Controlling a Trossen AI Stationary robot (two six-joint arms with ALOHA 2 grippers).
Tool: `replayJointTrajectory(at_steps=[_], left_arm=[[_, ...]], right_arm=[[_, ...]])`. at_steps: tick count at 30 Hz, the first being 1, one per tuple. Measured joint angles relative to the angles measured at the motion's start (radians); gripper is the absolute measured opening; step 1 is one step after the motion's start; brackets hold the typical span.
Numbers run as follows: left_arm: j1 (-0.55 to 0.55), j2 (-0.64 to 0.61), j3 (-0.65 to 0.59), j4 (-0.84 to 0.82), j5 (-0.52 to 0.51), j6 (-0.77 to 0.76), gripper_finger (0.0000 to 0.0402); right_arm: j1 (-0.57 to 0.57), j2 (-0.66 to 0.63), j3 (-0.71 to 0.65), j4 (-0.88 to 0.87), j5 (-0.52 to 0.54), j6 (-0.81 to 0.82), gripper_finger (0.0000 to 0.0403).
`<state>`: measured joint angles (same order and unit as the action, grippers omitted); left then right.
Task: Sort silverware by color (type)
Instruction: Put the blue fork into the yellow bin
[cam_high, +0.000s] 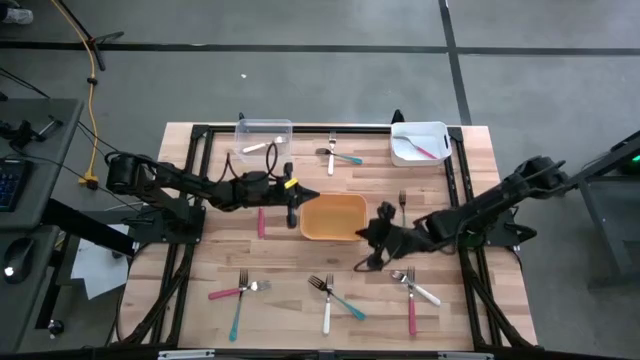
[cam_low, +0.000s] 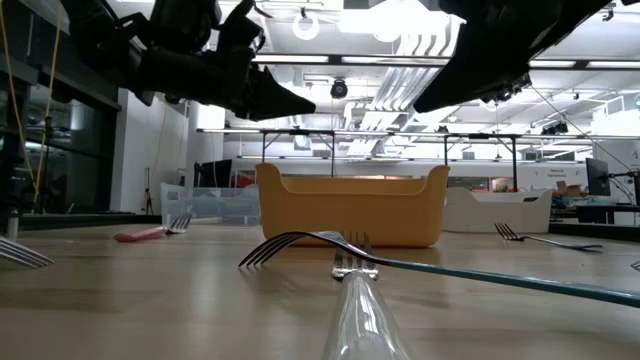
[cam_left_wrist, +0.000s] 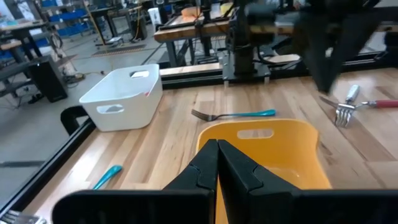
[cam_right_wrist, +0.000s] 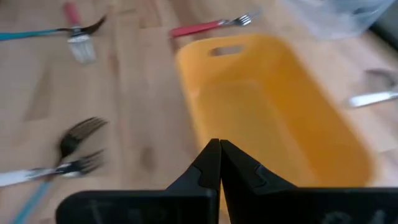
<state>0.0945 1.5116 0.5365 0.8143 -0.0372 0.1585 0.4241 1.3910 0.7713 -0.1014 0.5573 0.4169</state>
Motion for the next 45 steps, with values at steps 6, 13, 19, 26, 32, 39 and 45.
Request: replayJointTrajectory(at_steps=[6,13,19,26,32,39,45], left_arm=[[0.0,0.0,0.0,-0.007,0.0,0.001,0.0001],[0.0,0.0,0.0,-0.004,0.0,0.019,0.0001],[-0.001,0.0,0.0,-0.005,0.0,0.018,0.0001],[-0.004,0.0,0.001,-0.001,0.0,-0.01,0.0001],[-0.005,0.0,0.001,-0.001,0.0,-0.017,0.0001],[-0.011,0.0,0.001,-0.006,0.0,-0.018,0.0001],[-0.013,0.0,0.001,-0.006,0.0,-0.019,0.0001]], right_arm=[[0.087,0.139,0.08,0.0,-0.011,0.084,0.0051],[0.141,0.336,0.223,0.001,-0.056,0.162,0.0123],[0.144,0.496,0.318,0.0,-0.179,0.305,0.0141],[0.168,0.612,0.418,-0.014,-0.22,0.346,0.0142],[0.172,0.631,0.462,-0.11,-0.229,0.407,0.0142],[0.172,0.63,0.442,-0.178,-0.234,0.499,0.0142],[0.171,0.629,0.441,-0.189,-0.244,0.499,0.0115]])
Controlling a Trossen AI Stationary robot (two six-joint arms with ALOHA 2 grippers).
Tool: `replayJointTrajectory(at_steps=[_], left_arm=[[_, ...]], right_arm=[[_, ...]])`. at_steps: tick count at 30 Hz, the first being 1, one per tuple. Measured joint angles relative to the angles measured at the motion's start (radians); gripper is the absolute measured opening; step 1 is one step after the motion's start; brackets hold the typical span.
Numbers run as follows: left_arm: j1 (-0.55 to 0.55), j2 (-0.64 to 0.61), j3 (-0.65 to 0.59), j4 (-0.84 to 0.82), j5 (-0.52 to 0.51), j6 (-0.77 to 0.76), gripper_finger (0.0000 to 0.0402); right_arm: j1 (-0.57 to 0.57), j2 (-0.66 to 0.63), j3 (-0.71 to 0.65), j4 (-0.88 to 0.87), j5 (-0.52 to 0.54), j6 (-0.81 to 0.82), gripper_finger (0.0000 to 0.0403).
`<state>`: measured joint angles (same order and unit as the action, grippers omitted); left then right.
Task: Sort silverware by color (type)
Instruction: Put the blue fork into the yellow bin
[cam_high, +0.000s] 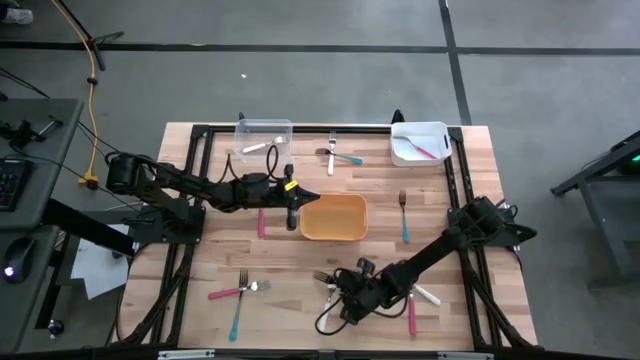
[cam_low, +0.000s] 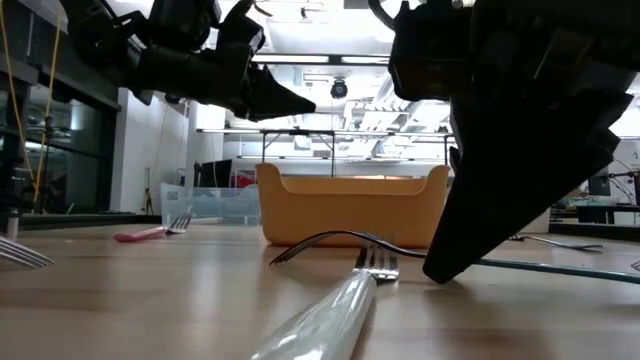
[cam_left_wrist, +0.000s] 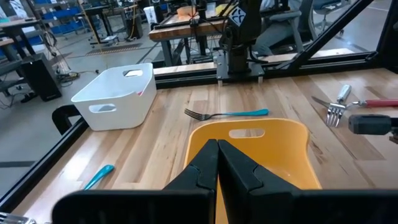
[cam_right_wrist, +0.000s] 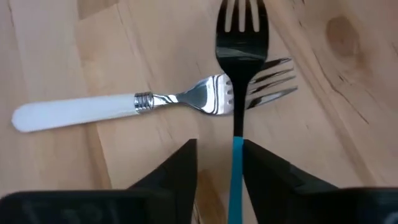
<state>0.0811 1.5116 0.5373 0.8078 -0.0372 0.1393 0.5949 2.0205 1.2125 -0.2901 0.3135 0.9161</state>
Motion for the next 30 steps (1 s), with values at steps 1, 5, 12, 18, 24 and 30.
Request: replayJointTrajectory(at_steps=[1,5,12,18,24,30], left_arm=[[0.0,0.0,0.0,0.0,0.0,-0.006,0.0001],[0.003,0.0,0.0,-0.013,0.0,-0.008,0.0001],[0.029,0.0,0.0,-0.018,-0.017,-0.016,0.0001],[0.062,-0.004,0.0,-0.019,-0.042,-0.015,0.0001],[0.1,-0.006,0.0,-0.034,-0.043,-0.016,0.0001],[0.137,-0.058,0.0,-0.065,-0.043,-0.024,0.0001]], right_arm=[[-0.003,-0.001,0.0,-0.008,-0.015,0.0,0.0103],[-0.027,-0.004,0.002,-0.049,-0.088,-0.002,0.0038],[-0.06,-0.069,-0.009,-0.108,-0.166,-0.111,0.0025],[-0.092,-0.202,-0.006,-0.199,-0.102,-0.185,0.0009],[-0.153,-0.319,-0.005,-0.308,-0.086,-0.238,0.0021],[-0.259,-0.407,-0.005,-0.401,-0.094,-0.346,0.0012]])
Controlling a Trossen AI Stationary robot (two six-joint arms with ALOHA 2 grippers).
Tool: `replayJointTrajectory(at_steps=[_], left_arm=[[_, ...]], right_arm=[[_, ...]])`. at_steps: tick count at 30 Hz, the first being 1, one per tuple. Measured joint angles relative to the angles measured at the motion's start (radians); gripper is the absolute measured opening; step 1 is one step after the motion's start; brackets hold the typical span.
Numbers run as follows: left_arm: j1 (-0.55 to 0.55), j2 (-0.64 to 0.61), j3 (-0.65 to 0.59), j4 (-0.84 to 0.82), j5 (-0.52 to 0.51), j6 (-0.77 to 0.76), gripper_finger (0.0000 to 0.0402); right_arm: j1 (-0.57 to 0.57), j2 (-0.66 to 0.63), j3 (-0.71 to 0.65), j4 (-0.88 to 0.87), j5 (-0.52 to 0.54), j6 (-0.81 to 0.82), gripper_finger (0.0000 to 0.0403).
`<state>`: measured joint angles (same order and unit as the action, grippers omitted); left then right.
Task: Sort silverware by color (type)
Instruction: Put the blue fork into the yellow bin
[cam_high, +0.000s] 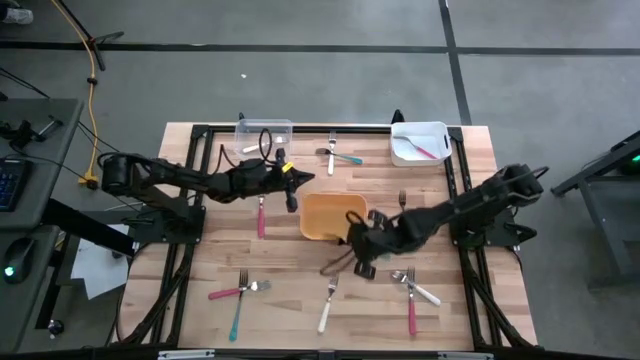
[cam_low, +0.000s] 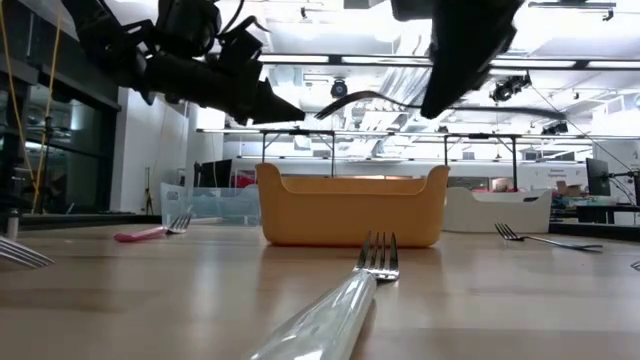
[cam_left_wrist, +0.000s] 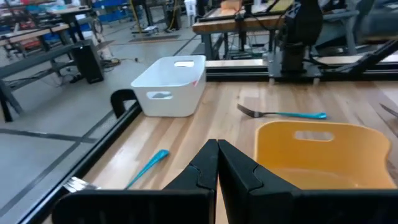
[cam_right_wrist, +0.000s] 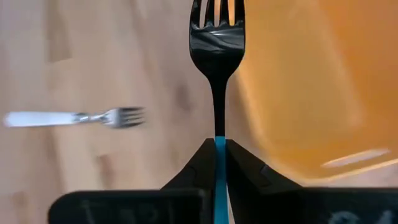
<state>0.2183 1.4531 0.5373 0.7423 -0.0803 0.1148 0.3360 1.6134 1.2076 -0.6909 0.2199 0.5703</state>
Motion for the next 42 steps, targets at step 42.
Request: replayJointTrajectory(at_steps=[42], left_arm=[[0.119,-0.175,-0.001,-0.206,-0.09,0.001,0.0001]], right_arm=[[-0.397,0.18,0.001,0.228,-0.221,-0.256,0.0016]])
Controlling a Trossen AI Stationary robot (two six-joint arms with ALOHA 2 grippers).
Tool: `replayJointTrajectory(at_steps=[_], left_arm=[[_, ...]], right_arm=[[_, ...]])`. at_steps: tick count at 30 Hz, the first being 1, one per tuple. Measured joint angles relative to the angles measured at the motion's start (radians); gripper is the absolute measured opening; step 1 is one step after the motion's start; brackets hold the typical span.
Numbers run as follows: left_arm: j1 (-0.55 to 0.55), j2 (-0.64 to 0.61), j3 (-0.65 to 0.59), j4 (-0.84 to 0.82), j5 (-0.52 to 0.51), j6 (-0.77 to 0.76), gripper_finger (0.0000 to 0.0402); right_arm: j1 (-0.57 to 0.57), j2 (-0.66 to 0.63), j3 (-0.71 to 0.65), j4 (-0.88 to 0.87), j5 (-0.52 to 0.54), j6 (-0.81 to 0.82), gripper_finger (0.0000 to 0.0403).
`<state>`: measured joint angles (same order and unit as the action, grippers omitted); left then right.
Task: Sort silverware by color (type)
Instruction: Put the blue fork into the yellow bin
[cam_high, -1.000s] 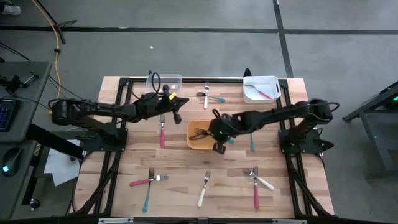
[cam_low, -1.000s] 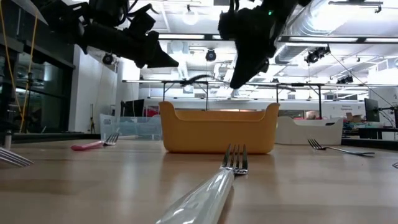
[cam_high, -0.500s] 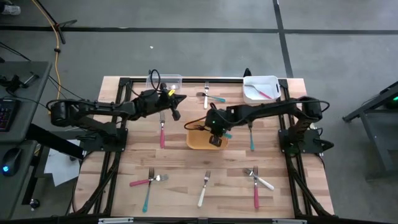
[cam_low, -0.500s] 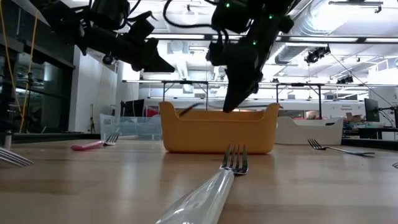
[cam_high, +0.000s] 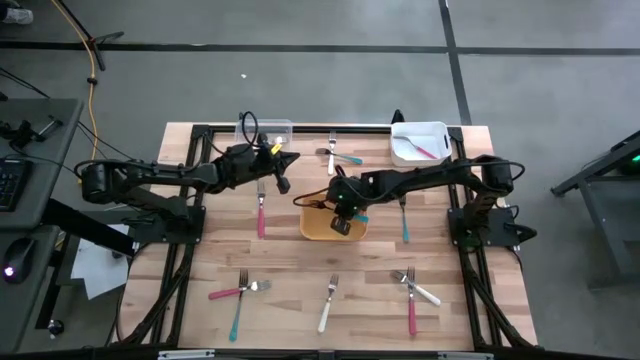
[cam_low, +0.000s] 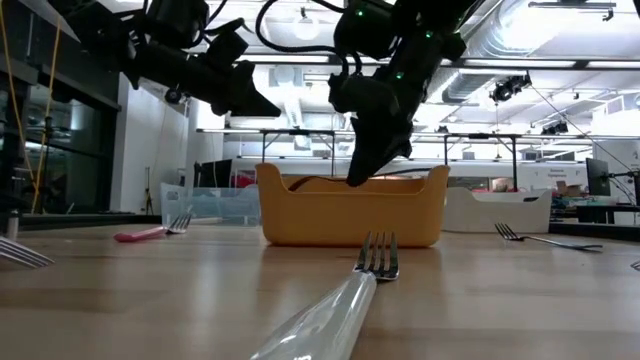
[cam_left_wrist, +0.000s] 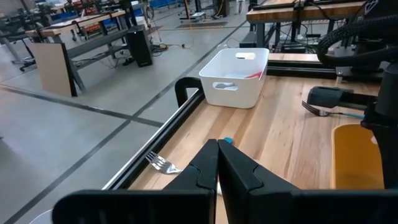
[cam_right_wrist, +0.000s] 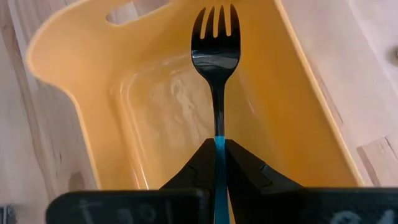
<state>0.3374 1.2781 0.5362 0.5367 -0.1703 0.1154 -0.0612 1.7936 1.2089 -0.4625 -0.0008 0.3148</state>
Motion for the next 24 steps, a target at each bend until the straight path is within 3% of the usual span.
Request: replayJointTrajectory(at_steps=[24], left_arm=[[0.0,0.005,-0.001,-0.04,-0.005,-0.007,0.0001]], right_arm=[[-0.011,0.106,0.002,0.064,0.017,0.044,0.0016]])
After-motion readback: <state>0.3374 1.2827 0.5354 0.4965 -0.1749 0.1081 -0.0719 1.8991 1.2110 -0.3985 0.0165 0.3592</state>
